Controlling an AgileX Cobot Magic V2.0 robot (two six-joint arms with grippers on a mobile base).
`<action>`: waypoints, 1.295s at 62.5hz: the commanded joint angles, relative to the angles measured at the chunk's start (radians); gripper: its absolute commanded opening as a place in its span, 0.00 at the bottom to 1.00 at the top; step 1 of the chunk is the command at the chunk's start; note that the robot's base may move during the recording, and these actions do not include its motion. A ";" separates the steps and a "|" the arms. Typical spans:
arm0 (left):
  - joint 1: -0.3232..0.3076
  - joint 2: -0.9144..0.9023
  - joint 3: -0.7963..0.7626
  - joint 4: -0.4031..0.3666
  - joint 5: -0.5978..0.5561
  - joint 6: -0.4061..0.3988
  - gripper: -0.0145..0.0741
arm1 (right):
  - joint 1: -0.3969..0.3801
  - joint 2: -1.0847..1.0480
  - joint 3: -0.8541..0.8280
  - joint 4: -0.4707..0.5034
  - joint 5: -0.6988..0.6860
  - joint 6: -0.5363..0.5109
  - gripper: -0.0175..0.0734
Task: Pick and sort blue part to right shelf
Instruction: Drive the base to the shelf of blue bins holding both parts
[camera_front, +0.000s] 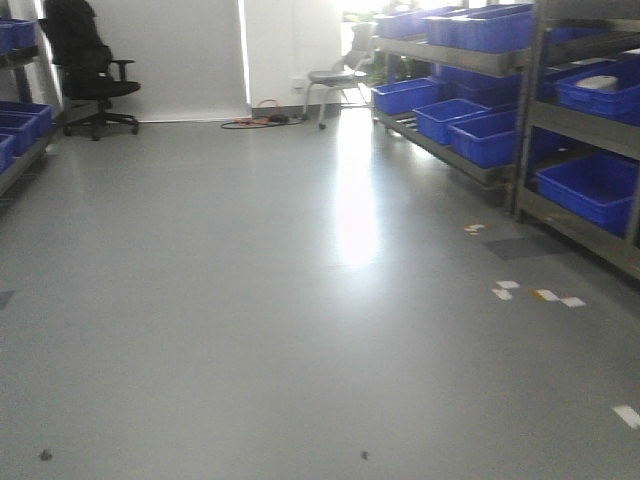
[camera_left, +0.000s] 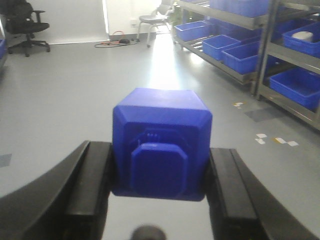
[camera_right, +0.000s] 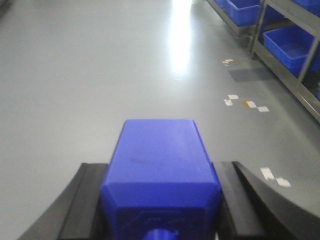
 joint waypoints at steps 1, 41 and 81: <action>0.000 0.004 -0.029 -0.003 -0.089 0.000 0.48 | -0.004 0.003 -0.028 0.003 -0.091 -0.008 0.61; 0.000 0.004 -0.029 -0.003 -0.089 0.000 0.48 | -0.004 0.003 -0.028 0.003 -0.091 -0.008 0.61; 0.000 0.004 -0.029 -0.003 -0.089 0.000 0.48 | -0.004 0.003 -0.028 0.003 -0.091 -0.008 0.61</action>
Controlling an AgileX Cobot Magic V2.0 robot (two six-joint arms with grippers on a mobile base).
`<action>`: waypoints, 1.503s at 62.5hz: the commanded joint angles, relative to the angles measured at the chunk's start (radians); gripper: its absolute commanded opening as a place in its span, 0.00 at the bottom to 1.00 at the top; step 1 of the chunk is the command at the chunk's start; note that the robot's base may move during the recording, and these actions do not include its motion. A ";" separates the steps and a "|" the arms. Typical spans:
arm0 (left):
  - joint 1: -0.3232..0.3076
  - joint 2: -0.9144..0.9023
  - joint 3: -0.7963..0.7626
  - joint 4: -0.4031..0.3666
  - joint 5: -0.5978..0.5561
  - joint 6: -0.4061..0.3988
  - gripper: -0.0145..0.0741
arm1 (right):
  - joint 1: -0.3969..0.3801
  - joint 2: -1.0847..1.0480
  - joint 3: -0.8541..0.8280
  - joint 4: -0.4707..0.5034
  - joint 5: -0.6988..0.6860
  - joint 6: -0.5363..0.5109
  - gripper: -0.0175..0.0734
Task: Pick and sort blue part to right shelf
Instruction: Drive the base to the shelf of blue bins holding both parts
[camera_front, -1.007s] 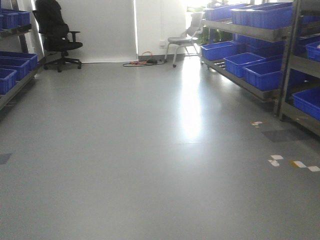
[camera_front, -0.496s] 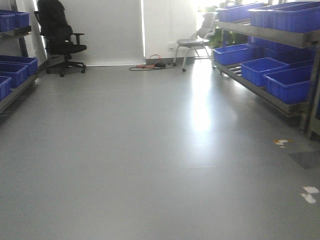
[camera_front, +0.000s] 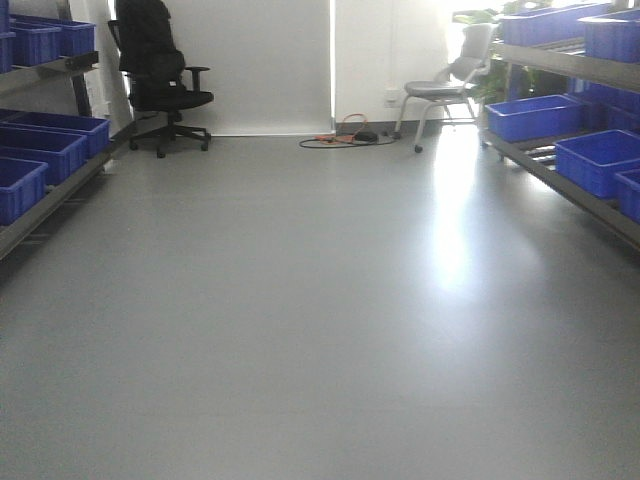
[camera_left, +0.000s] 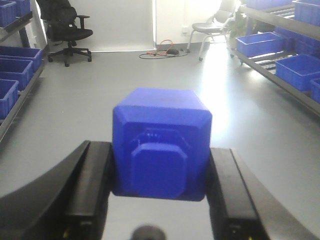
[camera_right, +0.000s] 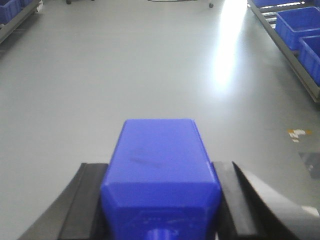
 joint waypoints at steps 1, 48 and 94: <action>0.000 0.004 -0.029 -0.003 -0.089 0.000 0.48 | -0.004 0.003 -0.028 0.003 -0.091 -0.008 0.61; 0.000 0.004 -0.029 -0.003 -0.089 0.000 0.48 | -0.004 0.004 -0.028 0.003 -0.090 -0.008 0.61; 0.000 0.004 -0.029 -0.003 -0.089 0.000 0.48 | -0.004 0.004 -0.028 0.003 -0.090 -0.008 0.61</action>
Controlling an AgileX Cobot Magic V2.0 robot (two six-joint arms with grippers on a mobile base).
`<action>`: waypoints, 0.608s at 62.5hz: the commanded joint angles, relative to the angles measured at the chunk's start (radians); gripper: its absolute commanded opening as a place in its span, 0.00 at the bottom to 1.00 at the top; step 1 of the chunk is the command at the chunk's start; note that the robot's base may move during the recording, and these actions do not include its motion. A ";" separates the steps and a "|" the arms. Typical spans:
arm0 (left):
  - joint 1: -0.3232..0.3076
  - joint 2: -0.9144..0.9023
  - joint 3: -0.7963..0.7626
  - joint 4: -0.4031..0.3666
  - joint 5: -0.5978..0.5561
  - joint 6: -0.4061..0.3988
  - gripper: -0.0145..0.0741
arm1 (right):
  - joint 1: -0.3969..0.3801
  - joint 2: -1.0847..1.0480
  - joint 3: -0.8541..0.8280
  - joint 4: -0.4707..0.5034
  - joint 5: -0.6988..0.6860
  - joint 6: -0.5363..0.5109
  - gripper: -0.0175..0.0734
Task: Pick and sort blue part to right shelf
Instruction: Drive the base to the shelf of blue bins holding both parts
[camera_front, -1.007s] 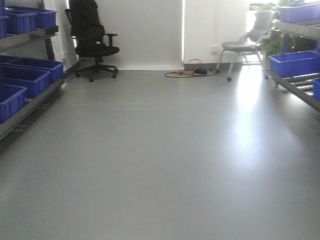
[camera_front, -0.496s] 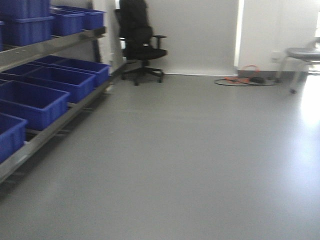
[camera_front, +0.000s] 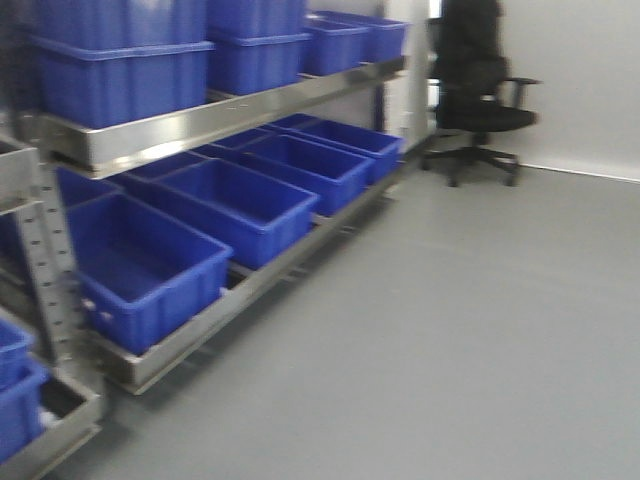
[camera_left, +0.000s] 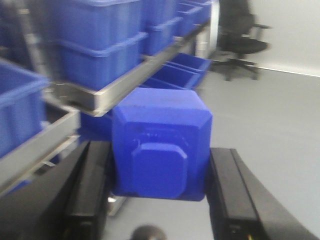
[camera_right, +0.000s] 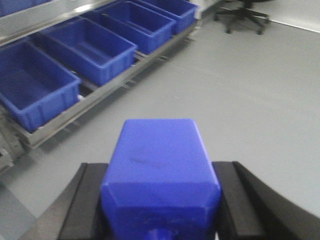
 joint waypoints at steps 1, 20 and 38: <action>0.000 0.004 -0.029 -0.003 -0.089 0.000 0.48 | -0.004 0.004 -0.030 0.003 -0.090 -0.008 0.61; 0.000 0.004 -0.029 -0.003 -0.089 0.000 0.48 | -0.004 0.004 -0.030 0.003 -0.090 -0.008 0.61; 0.000 0.004 -0.029 -0.003 -0.089 0.000 0.48 | -0.004 0.004 -0.030 0.003 -0.090 -0.008 0.61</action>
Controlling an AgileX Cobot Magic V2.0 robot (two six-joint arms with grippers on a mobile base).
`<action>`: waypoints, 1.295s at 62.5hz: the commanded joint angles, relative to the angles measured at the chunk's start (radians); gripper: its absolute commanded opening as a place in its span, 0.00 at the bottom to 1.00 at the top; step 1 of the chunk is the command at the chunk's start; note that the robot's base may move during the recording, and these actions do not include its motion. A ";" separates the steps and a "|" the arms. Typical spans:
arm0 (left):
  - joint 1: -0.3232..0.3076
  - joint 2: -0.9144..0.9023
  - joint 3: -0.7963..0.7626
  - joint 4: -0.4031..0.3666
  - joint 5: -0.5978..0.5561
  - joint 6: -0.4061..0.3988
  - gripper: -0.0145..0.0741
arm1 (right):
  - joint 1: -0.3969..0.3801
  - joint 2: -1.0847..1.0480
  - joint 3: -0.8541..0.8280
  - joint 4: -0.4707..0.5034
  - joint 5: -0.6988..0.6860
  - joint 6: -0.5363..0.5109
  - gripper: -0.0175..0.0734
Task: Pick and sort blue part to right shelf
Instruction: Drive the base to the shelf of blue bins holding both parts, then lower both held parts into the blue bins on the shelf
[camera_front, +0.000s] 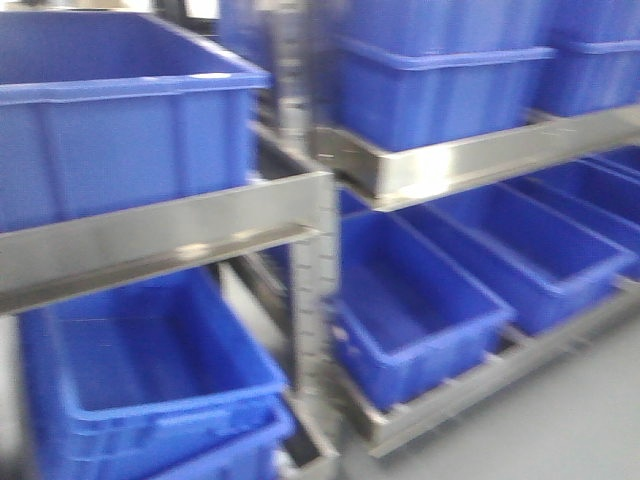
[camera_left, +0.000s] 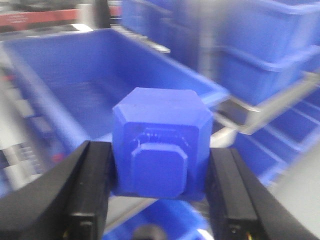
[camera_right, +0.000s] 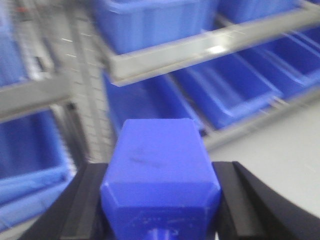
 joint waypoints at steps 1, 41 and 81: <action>0.000 0.004 -0.030 -0.003 -0.089 0.000 0.48 | -0.004 0.004 -0.030 0.003 -0.090 -0.008 0.61; 0.000 0.004 -0.030 -0.003 -0.089 0.000 0.48 | -0.004 0.004 -0.030 0.003 -0.090 -0.008 0.61; 0.000 0.004 -0.030 -0.003 -0.089 0.000 0.48 | -0.004 0.006 -0.030 0.003 -0.090 -0.008 0.61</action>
